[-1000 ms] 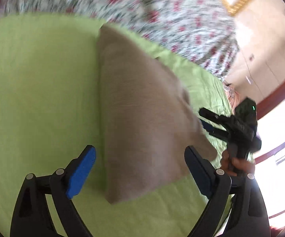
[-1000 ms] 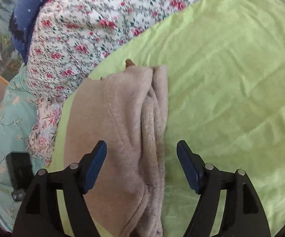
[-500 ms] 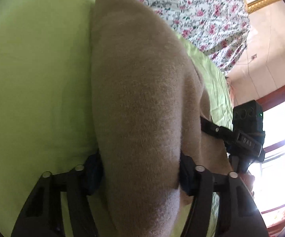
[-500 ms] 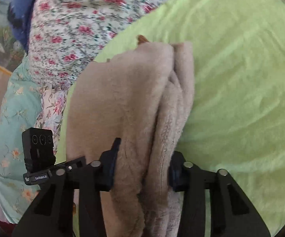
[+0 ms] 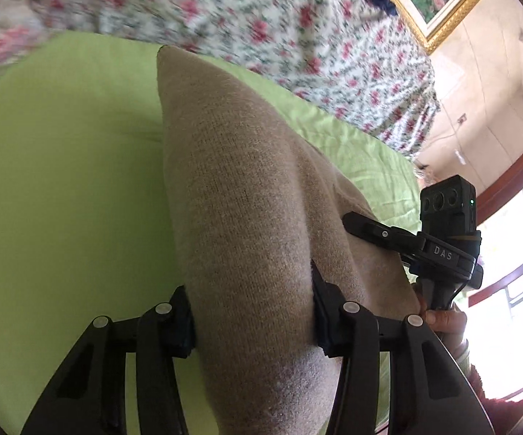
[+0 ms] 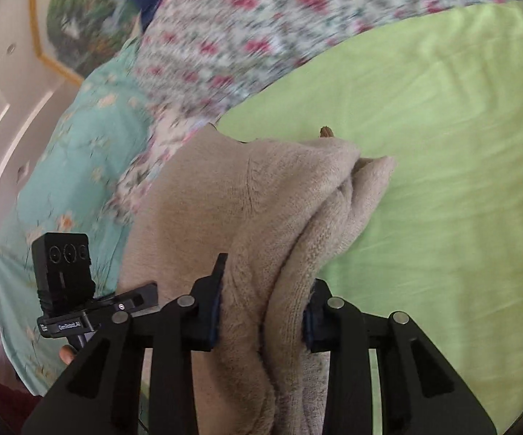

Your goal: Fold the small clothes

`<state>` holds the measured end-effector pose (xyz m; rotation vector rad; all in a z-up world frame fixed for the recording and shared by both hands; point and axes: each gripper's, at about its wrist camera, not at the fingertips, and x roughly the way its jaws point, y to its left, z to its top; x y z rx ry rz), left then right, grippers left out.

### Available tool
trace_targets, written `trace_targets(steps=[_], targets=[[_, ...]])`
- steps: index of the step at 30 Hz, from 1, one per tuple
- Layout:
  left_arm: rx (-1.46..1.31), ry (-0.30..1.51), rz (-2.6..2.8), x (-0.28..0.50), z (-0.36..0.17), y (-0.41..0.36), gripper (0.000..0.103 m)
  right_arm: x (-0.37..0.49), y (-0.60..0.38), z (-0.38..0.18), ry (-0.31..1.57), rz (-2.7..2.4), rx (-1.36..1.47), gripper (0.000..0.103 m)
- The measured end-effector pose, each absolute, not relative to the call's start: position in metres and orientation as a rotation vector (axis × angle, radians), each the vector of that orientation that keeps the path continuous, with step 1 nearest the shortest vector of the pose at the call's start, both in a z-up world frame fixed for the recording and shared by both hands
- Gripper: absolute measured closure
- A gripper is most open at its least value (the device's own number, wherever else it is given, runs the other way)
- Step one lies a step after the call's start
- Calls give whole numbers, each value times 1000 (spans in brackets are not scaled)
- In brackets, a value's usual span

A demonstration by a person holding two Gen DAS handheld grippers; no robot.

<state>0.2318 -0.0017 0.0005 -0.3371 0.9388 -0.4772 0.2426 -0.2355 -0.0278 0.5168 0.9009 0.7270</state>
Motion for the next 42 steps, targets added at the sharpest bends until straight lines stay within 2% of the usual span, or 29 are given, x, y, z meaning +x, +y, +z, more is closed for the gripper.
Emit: trace_targets(steps=[5, 10, 13, 15, 17, 18, 23, 24, 28, 29, 30, 31, 33, 36, 42], targets=[[-372, 921, -407, 196, -10, 46, 54, 235, -183, -51, 944, 777, 497, 68], [-430, 997, -375, 174, -58, 76, 50, 228, -171, -77, 986, 746, 477, 68], [-446, 992, -388, 164, -68, 80, 40, 229, -176, -83, 999, 715, 498, 60], [-460, 997, -398, 161, -67, 83, 37, 229, -179, -83, 1012, 693, 510, 56], [-468, 995, -398, 157, -65, 87, 35, 227, -183, -74, 1010, 647, 490, 43], [-469, 993, -393, 157, -64, 89, 34, 225, -186, -68, 992, 619, 479, 41], [-496, 921, -347, 154, -41, 110, 34, 233, -207, -32, 879, 573, 497, 40], [-499, 911, -330, 156, -39, 114, 34, 241, -202, -28, 887, 572, 484, 41], [-494, 911, -255, 172, -34, 117, 36, 272, -171, -31, 954, 557, 427, 59], [-490, 919, -244, 175, -35, 116, 37, 282, -159, -38, 1002, 555, 405, 73], [-487, 926, -238, 179, -36, 113, 39, 285, -155, -40, 1011, 543, 383, 82], [-479, 938, -234, 182, -39, 110, 43, 282, -155, -34, 982, 543, 375, 87], [-446, 954, -222, 184, -42, 104, 49, 266, -161, -9, 865, 580, 384, 91], [-391, 951, -212, 179, -41, 97, 49, 237, -172, 8, 772, 565, 363, 94], [-395, 998, -217, 184, -59, 89, 47, 254, -177, -44, 911, 467, 368, 94]])
